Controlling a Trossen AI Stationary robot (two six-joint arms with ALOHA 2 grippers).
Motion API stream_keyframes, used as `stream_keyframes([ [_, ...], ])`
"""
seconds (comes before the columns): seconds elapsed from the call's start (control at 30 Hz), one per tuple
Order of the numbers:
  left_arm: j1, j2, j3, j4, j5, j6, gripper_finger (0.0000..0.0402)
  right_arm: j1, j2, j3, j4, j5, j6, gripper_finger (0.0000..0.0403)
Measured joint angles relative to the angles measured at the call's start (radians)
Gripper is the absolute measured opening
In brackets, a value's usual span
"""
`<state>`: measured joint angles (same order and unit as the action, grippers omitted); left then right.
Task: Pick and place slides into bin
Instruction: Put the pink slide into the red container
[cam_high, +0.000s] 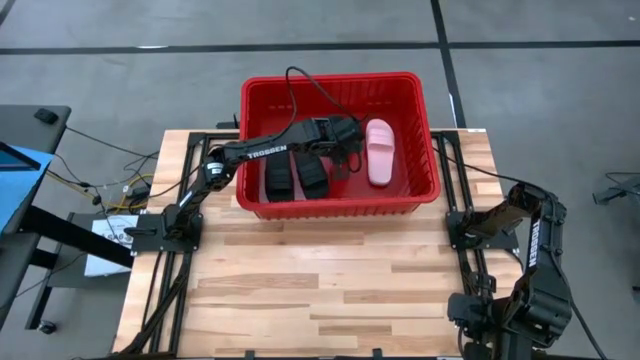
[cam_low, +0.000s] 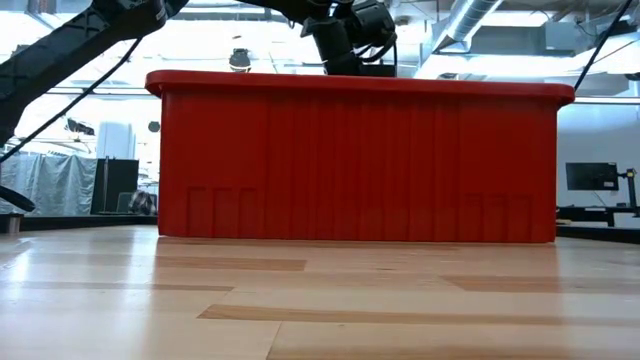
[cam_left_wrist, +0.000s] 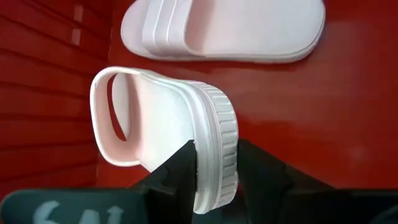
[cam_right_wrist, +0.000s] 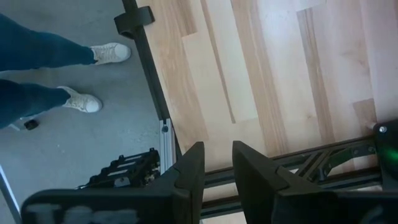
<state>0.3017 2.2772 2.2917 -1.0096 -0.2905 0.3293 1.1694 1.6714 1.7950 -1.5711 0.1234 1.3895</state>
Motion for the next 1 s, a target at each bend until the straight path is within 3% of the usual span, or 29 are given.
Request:
stream_keyframes([
  [0.63, -0.002, 0.000, 0.000, 0.065, 0.067, 0.028, 0.0103, 0.000, 0.000, 0.000, 0.000, 0.000, 0.018, 0.0075],
  [1.0, -0.002, 0.000, 0.000, 0.059, 0.003, 0.029, 0.0190, 0.000, 0.000, 0.000, 0.000, 0.000, 0.019, 0.0075],
])
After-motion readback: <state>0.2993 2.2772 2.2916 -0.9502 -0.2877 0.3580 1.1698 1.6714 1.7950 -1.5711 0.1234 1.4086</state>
